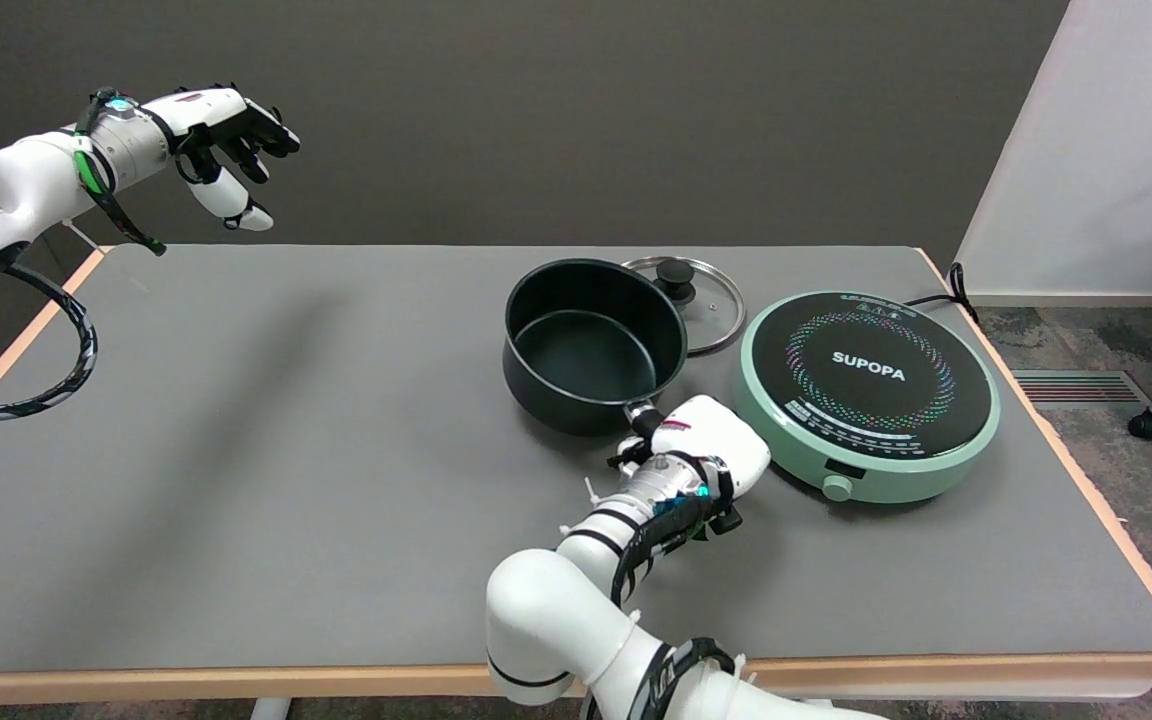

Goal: Place the pot onto the table.

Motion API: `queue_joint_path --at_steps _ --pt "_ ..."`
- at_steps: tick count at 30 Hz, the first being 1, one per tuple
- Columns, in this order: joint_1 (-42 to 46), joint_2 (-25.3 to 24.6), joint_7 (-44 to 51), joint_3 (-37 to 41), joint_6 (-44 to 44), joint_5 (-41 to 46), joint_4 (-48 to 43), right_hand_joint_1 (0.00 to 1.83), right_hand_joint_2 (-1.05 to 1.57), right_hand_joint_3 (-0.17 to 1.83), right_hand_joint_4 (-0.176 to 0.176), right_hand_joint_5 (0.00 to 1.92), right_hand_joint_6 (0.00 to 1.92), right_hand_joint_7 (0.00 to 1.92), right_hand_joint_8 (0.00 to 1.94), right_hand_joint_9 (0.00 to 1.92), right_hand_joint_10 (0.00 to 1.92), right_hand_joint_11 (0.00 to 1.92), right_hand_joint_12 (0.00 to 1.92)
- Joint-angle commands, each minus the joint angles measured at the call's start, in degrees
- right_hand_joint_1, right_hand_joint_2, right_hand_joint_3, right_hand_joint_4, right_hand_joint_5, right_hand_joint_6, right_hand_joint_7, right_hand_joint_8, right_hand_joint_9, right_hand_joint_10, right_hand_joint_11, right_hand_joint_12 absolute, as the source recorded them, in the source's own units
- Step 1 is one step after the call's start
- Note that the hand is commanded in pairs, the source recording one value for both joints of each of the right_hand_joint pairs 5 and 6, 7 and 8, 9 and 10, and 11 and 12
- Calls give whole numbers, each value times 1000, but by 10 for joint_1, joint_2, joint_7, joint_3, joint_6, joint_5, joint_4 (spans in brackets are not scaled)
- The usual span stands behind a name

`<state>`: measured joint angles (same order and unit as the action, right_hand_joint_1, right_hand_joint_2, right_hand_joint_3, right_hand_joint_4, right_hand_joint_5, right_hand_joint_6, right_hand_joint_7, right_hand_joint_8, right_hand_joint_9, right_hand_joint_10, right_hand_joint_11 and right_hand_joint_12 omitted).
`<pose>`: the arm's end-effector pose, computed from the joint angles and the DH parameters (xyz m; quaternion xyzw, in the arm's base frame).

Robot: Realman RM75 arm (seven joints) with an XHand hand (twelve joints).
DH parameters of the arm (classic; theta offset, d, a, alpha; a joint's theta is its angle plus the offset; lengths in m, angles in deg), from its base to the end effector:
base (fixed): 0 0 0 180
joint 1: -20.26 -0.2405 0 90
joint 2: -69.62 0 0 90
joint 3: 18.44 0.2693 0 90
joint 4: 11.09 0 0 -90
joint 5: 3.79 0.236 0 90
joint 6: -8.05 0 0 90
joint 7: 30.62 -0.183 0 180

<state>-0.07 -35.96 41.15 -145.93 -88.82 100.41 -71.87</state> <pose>-0.2999 -0.3652 0.1675 0.2615 -0.1380 0.0745 0.9524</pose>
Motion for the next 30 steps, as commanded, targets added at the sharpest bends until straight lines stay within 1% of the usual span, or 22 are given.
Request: queue_joint_path --at_steps 1,3,5,8,11,14,16,18,22,24,30 --pt "-20 -5 4 6 -3 17 16 980 1313 664 -85 1772 1772 1772 1772 1772 1772 1772 1772" --pt "-19 -4 5 6 -6 16 11 977 1310 657 -90 1734 1734 1734 1734 1734 1734 1734 1734" --pt "-17 -2 5 6 -7 16 5 970 1304 643 -98 1638 1638 1638 1638 1638 1638 1638 1638" --pt "-14 1 5 5 -7 13 -2 970 1298 603 -101 1553 1553 1553 1553 1553 1553 1553 1553" --pt "-12 1 5 5 -7 9 -5 979 1262 582 -95 1461 1461 1461 1461 1461 1461 1461 1461" --pt "-11 1 5 1 -7 8 -6 1000 1174 607 -72 1349 1349 1349 1349 1349 1349 1349 1349" --pt "-10 1 5 -3 -7 8 -6 1017 1074 642 -43 1266 1266 1266 1266 1266 1266 1266 1266" --pt "-10 1 5 -6 -5 1 -7 1033 965 697 -22 1200 1200 1200 1200 1200 1200 1200 1200" --pt "-6 1 5 -17 -2 -29 -7 1044 691 926 6 1069 1069 1069 1069 1069 1069 1069 1069" --pt "-3 -2 12 -21 -2 -49 -7 1048 594 1016 6 1071 1071 1071 1071 1071 1071 1071 1071" --pt "5 -6 33 -30 -3 -61 -28 1062 448 1147 7 1063 1063 1063 1063 1063 1063 1063 1063"
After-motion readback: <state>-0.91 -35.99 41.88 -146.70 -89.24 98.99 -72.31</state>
